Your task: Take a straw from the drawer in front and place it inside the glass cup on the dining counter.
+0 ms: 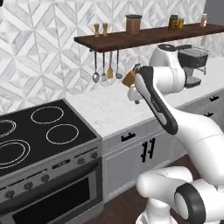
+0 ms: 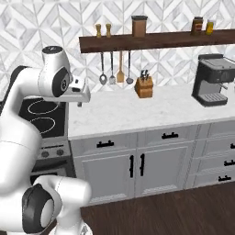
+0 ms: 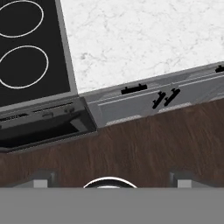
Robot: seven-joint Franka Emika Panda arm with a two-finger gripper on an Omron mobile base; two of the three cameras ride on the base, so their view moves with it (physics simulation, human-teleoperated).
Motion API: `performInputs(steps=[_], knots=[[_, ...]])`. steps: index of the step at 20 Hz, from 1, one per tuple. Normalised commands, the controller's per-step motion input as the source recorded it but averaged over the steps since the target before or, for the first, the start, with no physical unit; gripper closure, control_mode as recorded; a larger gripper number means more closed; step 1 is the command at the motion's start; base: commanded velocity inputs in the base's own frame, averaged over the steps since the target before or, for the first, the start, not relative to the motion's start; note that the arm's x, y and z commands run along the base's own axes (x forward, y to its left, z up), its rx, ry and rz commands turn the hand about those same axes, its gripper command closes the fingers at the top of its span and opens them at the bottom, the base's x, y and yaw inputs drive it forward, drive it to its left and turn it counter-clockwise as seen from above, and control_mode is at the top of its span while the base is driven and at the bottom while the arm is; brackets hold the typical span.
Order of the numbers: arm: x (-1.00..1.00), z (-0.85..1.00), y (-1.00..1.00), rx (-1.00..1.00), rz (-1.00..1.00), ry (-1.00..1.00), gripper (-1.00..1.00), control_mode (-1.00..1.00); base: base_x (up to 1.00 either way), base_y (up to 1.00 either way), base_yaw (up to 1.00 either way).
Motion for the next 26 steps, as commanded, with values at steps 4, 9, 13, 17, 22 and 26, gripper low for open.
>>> performInputs(steps=[4,9,13,17,22,26], knots=[[0.00,0.00,0.00,0.00,0.00,0.00,-1.00,1.00,0.00,0.96,-0.57],[0.00,0.00,0.00,0.00,0.00,0.00,-1.00,1.00,0.02,0.81,-0.59],[0.00,0.00,0.00,0.00,0.00,0.00,-1.00,1.00,0.11,0.61,-0.58],[0.00,0.00,0.00,0.00,0.00,0.00,-1.00,1.00,0.04,0.67,-0.56],[0.00,0.00,0.00,0.00,0.00,0.00,-1.00,1.00,-0.05,0.85,-0.49],[0.00,0.00,0.04,0.03,-0.09,0.00,-1.00,-1.00,-0.01,0.55,-0.30]])
